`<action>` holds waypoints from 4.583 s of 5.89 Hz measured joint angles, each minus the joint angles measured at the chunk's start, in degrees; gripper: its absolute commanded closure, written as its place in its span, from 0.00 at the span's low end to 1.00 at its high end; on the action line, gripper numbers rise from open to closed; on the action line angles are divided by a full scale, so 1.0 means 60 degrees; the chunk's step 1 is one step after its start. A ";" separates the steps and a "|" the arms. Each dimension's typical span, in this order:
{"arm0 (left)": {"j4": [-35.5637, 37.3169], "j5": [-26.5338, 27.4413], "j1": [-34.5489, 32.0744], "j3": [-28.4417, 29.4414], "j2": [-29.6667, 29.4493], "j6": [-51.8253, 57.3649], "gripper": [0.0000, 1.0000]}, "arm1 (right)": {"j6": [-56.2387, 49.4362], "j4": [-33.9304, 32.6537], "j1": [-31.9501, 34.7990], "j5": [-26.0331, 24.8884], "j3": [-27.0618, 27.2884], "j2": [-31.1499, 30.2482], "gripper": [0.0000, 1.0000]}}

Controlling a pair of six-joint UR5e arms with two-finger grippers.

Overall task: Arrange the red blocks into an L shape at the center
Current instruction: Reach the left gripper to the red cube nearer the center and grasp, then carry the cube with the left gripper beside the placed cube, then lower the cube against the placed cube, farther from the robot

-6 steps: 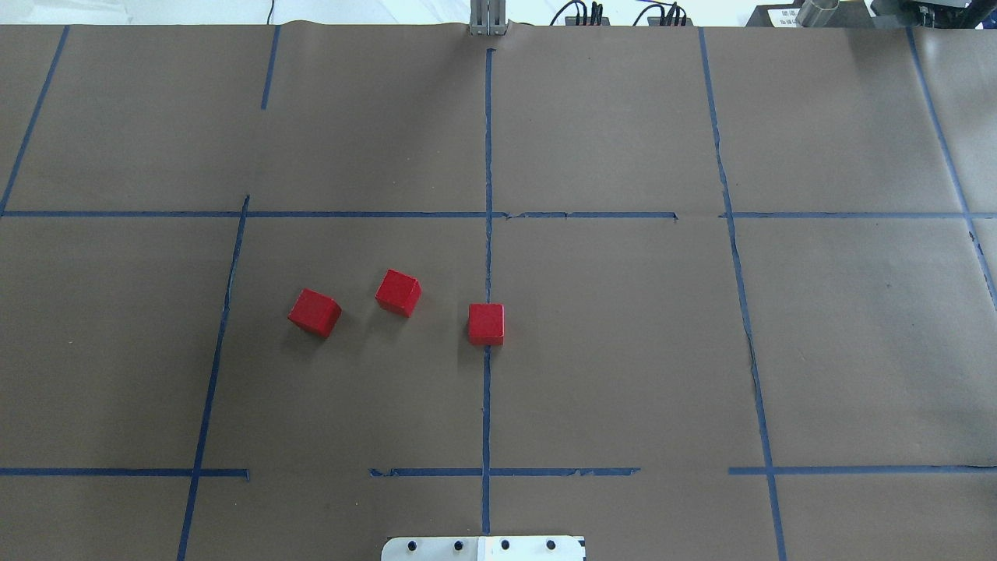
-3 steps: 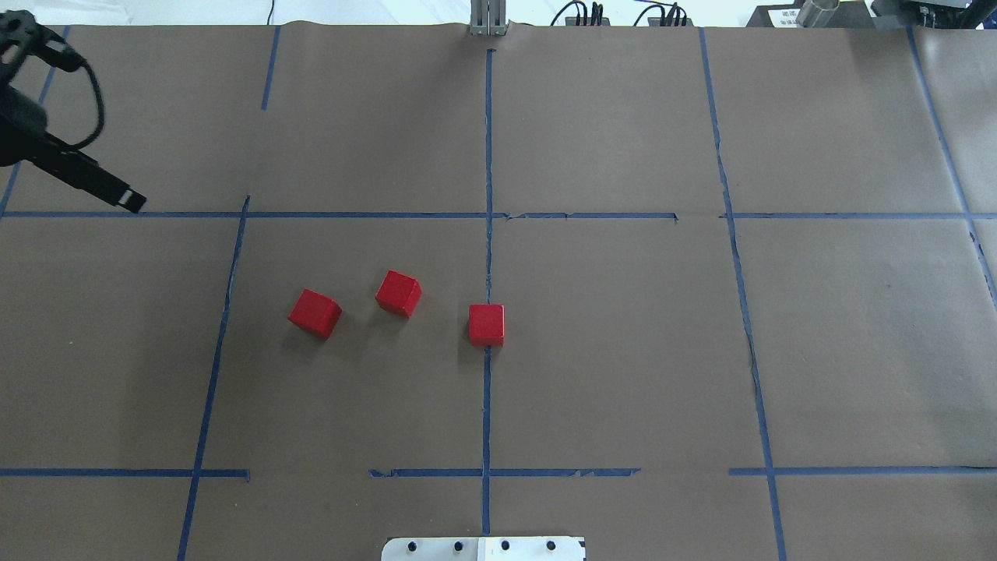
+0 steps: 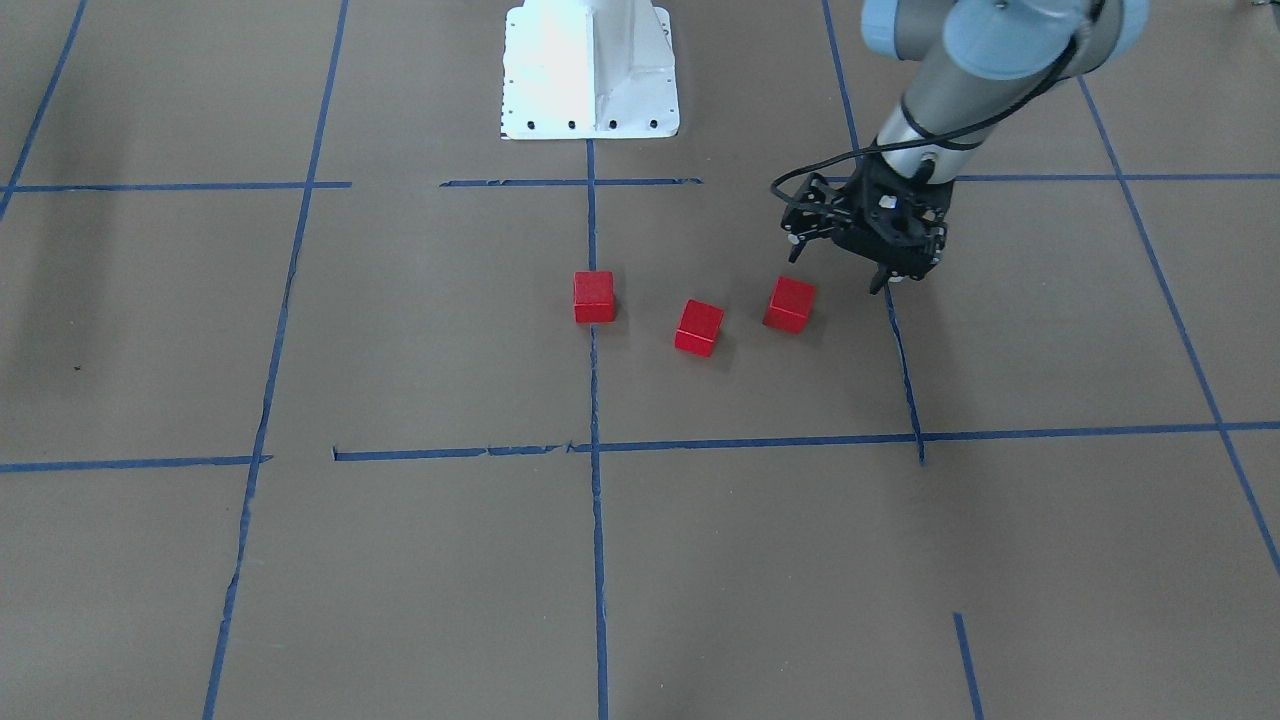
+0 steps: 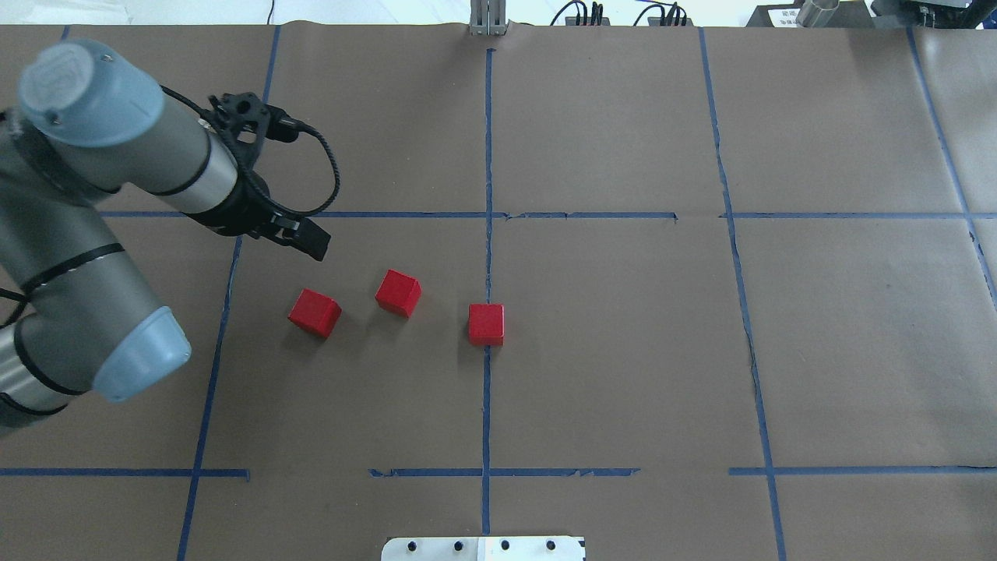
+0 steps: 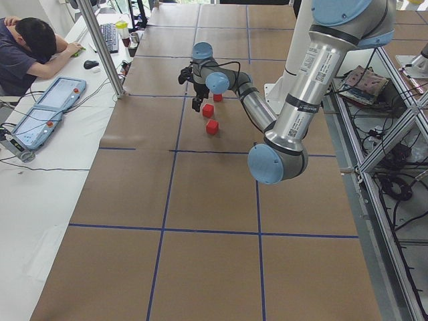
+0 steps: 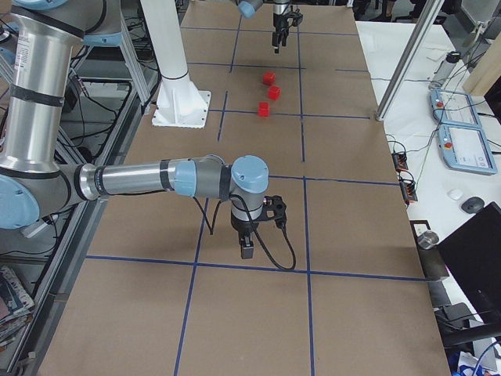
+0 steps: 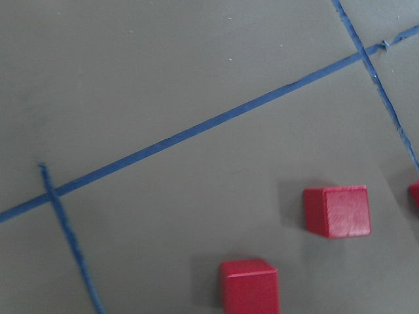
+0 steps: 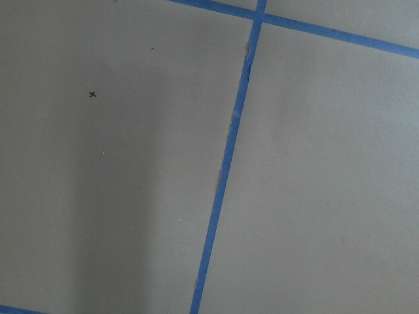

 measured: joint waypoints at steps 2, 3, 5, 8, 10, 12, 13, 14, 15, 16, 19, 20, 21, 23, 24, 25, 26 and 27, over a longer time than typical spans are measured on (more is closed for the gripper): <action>-0.0427 0.0549 0.0574 0.0991 -0.0639 -0.1056 0.00 | 0.0010 0.0000 0.0000 0.0008 0.0000 0.0010 0.00; -0.0963 0.0585 0.0695 0.1460 -0.0698 -0.1263 0.00 | 0.0011 0.0000 0.0000 0.0005 0.0007 0.0010 0.00; -0.1767 0.0828 0.1119 0.2067 -0.0873 -0.2019 0.00 | 0.0011 0.0000 0.0000 0.0005 0.0023 0.0017 0.00; -0.1898 0.1486 0.1767 0.2925 -0.1440 -0.2628 0.00 | -0.0002 0.0000 0.0004 -0.0001 0.0007 0.0015 0.00; -0.1912 0.1516 0.1868 0.3384 -0.1667 -0.2707 0.21 | -0.0003 0.0001 0.0009 -0.0002 0.0003 0.0012 0.00; -0.1915 0.1565 0.1906 0.3597 -0.1757 -0.2689 0.46 | -0.0003 0.0000 0.0001 -0.0002 -0.0006 0.0011 0.00; -0.1898 0.1656 0.1930 0.3627 -0.1812 -0.2661 0.67 | -0.0003 0.0000 0.0004 -0.0002 -0.0008 0.0014 0.00; -0.1844 0.1713 0.1928 0.3645 -0.1936 -0.2671 0.76 | -0.0004 0.0001 0.0006 -0.0002 -0.0005 0.0021 0.00; -0.1496 0.1731 0.1902 0.3679 -0.2199 -0.2775 0.76 | -0.0004 0.0000 0.0004 -0.0002 0.0004 0.0024 0.00; -0.0900 0.1737 0.1876 0.3852 -0.2667 -0.3024 0.76 | -0.0008 0.0001 0.0004 -0.0002 0.0010 0.0025 0.00; -0.0442 0.1727 0.1897 0.5945 -0.4654 -0.4161 0.76 | -0.0018 0.0000 0.0010 -0.0002 0.0014 0.0026 0.00; -0.0444 0.1728 0.1977 0.6133 -0.4803 -0.4258 0.76 | -0.0018 0.0000 0.0005 -0.0002 0.0014 0.0026 0.00; -0.0447 0.1731 0.2114 0.6192 -0.4843 -0.4375 0.76 | -0.0018 0.0000 0.0001 -0.0002 0.0014 0.0026 0.00; -0.0463 0.1724 0.2270 0.6199 -0.4856 -0.4574 0.76 | -0.0018 0.0000 0.0010 -0.0001 0.0014 0.0026 0.00; -0.0464 0.1724 0.2298 0.6197 -0.4856 -0.4590 0.75 | -0.0018 0.0000 0.0013 -0.0002 0.0019 0.0026 0.00; -0.0465 0.1723 0.2305 0.6190 -0.4857 -0.4595 0.75 | -0.0018 0.0000 0.0014 -0.0002 0.0024 0.0026 0.00; -0.0465 0.1724 0.2308 0.6185 -0.4857 -0.4591 0.75 | -0.0018 0.0000 0.0015 -0.0002 0.0024 0.0026 0.00; -0.0465 0.1720 0.2309 0.6182 -0.4857 -0.4585 0.74 | -0.0018 0.0000 0.0014 -0.0002 0.0019 0.0026 0.00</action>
